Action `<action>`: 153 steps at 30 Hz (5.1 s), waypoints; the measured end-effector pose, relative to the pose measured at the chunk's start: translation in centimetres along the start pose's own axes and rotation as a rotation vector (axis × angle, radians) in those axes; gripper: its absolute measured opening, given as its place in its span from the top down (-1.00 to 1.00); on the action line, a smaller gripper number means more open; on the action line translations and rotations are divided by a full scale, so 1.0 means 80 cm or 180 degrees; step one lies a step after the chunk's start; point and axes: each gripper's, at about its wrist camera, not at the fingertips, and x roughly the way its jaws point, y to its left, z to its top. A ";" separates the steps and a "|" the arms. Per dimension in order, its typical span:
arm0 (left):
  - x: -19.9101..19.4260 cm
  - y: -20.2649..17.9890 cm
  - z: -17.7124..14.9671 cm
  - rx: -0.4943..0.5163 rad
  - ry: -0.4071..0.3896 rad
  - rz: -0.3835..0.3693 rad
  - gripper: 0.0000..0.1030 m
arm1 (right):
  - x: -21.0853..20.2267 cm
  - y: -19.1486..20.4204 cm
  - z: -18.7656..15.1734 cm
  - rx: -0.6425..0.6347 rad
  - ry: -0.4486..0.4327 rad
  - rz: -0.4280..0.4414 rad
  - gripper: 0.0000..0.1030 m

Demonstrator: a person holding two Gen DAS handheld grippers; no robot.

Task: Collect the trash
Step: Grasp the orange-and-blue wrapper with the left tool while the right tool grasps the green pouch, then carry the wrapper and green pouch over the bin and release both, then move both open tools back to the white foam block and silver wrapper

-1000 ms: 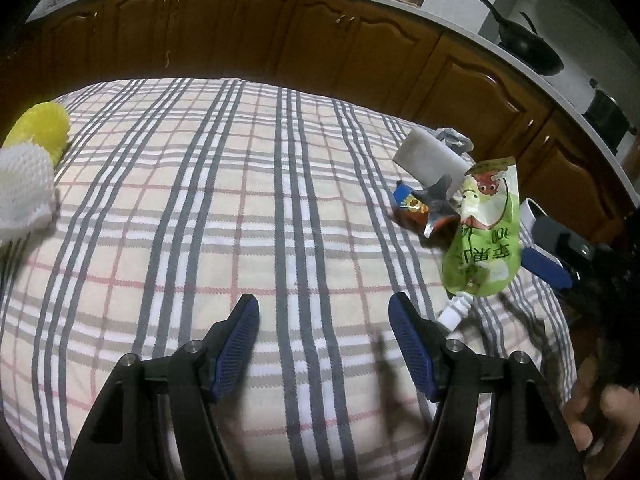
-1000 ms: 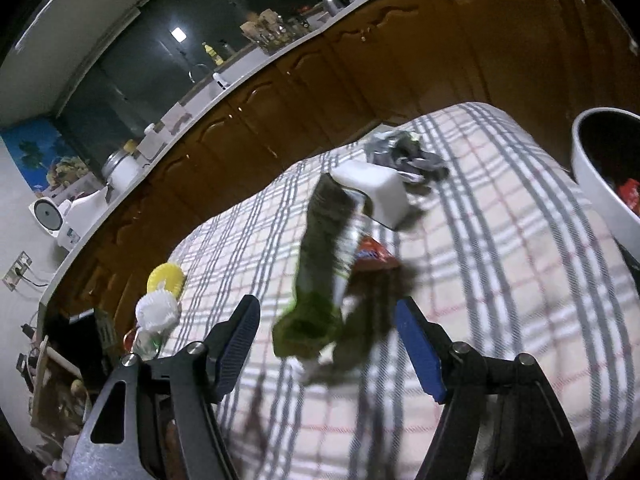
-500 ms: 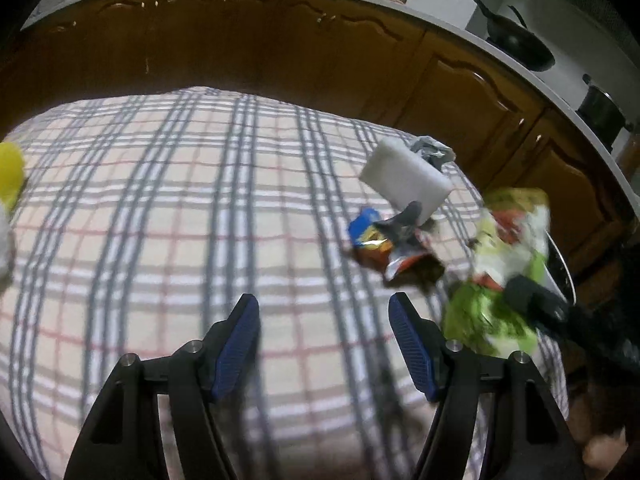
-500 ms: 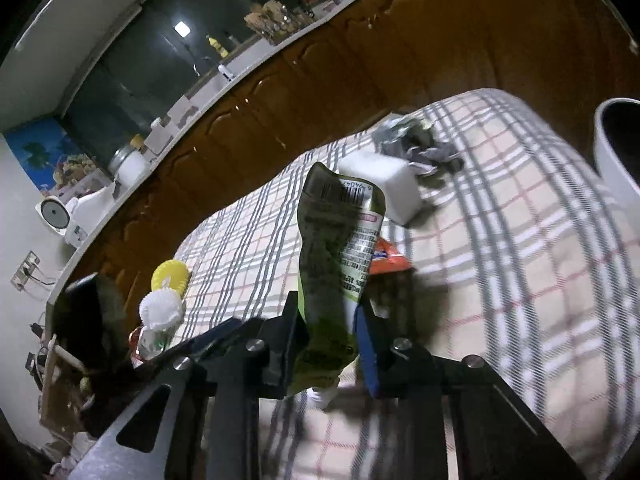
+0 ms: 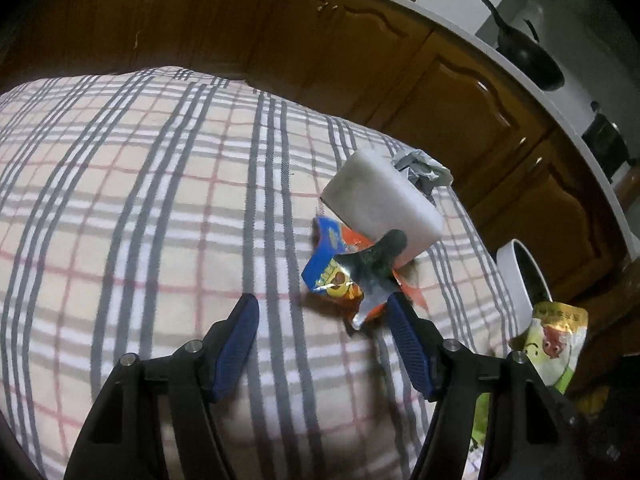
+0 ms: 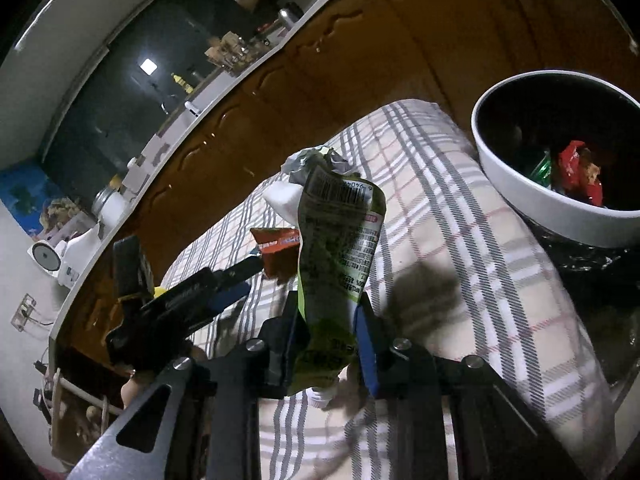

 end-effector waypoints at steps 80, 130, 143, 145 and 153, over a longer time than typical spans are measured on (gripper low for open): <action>0.126 -0.335 -0.024 0.1913 0.0467 -0.0382 0.85 | -0.124 -0.181 0.113 0.0129 -0.0741 -0.1035 0.48; 0.000 -0.095 -0.040 0.0670 0.0197 -0.0051 -0.24 | -0.067 -0.058 0.044 -0.0237 -0.0455 -0.0501 -0.68; -0.009 -0.059 -0.012 0.0376 0.0058 0.0040 -0.46 | -0.019 -0.017 0.047 -0.0364 -0.0314 -0.0384 -0.68; 0.000 -0.066 -0.003 0.0386 0.0017 0.0095 -0.51 | -0.013 -0.015 0.051 -0.0369 -0.0308 -0.0367 -0.68; 0.061 -0.087 0.036 0.0393 -0.0072 0.0518 -0.43 | 0.009 -0.019 0.067 -0.0247 -0.0293 -0.0328 -0.67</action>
